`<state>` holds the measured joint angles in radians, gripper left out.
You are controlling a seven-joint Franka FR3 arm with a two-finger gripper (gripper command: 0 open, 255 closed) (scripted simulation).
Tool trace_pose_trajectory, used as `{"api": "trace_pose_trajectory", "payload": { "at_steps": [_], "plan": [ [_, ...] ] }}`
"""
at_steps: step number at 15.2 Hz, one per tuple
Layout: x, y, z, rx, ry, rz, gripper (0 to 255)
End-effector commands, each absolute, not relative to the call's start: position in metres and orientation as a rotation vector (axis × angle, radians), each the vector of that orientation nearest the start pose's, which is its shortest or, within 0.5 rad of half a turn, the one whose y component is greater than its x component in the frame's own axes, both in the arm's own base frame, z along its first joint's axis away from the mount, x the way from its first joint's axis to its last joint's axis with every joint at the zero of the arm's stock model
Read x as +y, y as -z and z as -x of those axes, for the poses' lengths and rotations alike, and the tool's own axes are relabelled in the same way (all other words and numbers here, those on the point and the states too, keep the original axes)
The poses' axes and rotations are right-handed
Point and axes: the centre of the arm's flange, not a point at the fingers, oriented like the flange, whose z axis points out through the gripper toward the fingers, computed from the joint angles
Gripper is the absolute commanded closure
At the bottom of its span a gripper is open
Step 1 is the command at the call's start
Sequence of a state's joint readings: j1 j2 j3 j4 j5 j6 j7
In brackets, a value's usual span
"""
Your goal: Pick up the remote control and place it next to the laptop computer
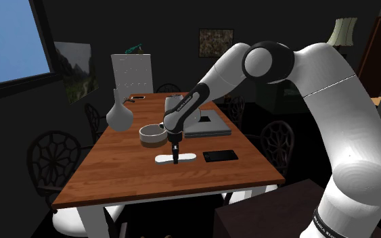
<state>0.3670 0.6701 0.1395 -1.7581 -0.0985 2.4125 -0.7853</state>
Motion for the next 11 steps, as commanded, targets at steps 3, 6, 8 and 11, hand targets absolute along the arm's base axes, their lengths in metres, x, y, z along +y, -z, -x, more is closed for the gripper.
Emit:
{"api": "trace_pose_trajectory", "payload": {
  "at_steps": [3,6,8,11],
  "plan": [
    [0.314,-0.199,-0.582,-1.932,-0.006,2.449,255],
    [0.314,-0.215,-0.582,-1.932,-0.006,2.449,255],
    [0.314,-0.225,-0.582,-1.932,-0.006,2.449,255],
    [0.314,-0.241,-0.582,-1.932,-0.006,2.449,255]
  ]
}}
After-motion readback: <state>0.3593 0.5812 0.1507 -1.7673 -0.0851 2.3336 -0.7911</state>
